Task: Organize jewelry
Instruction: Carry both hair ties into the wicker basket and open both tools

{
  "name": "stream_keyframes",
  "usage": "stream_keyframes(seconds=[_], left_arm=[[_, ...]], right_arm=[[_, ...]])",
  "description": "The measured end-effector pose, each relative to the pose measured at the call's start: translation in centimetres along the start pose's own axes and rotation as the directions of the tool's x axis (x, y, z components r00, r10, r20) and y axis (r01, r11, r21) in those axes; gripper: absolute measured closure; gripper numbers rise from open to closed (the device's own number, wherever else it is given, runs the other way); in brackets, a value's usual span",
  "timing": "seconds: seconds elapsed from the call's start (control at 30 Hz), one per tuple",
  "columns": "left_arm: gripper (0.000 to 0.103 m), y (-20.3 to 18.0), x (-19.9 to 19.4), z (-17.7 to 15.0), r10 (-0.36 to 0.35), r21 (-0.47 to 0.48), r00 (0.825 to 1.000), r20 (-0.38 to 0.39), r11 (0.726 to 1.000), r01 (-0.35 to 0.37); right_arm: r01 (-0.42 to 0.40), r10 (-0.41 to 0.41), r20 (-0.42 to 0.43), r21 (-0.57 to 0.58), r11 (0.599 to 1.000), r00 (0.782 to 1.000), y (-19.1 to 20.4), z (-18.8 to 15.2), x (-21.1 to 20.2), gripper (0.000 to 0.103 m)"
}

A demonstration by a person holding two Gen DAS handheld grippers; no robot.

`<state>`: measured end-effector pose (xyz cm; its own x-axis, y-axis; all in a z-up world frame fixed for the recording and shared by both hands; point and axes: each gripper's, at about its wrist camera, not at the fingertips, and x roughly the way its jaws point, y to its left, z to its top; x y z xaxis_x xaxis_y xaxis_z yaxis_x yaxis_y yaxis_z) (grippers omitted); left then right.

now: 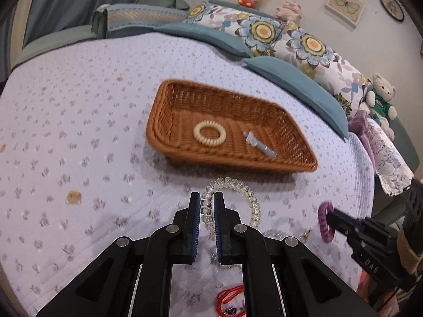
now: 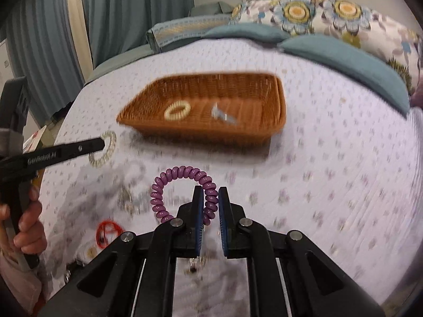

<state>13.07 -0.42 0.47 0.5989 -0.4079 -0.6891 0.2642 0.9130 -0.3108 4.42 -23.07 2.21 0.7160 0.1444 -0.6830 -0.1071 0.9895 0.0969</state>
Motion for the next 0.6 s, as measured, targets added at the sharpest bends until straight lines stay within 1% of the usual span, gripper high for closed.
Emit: stream_keyframes(seconds=[0.17,0.33,0.5,0.6], left_arm=[[0.094,-1.1,-0.5,2.6,0.012,0.030,0.999,0.039,0.999,-0.013],[0.094,-2.0,0.9,6.3,0.019,0.049,0.997,0.075,0.999,-0.022],[0.094,-1.8,4.0,9.9,0.022,0.044,0.997,0.073,0.999,-0.025],[0.094,-1.4,6.5,11.4,0.038,0.036,0.998,0.054,0.999,-0.040]], right_arm=[[0.033,-0.032,0.061,-0.017,0.999,0.998,0.1,4.6,1.1,0.090],[0.048,-0.048,0.083,-0.003,0.999,0.995,-0.7,8.6,3.3,0.090],[0.050,-0.052,0.061,0.031,0.998,0.997,-1.7,12.2,7.0,0.090],[0.060,-0.061,0.018,0.047,0.997,0.998,-2.2,13.4,9.9,0.090]])
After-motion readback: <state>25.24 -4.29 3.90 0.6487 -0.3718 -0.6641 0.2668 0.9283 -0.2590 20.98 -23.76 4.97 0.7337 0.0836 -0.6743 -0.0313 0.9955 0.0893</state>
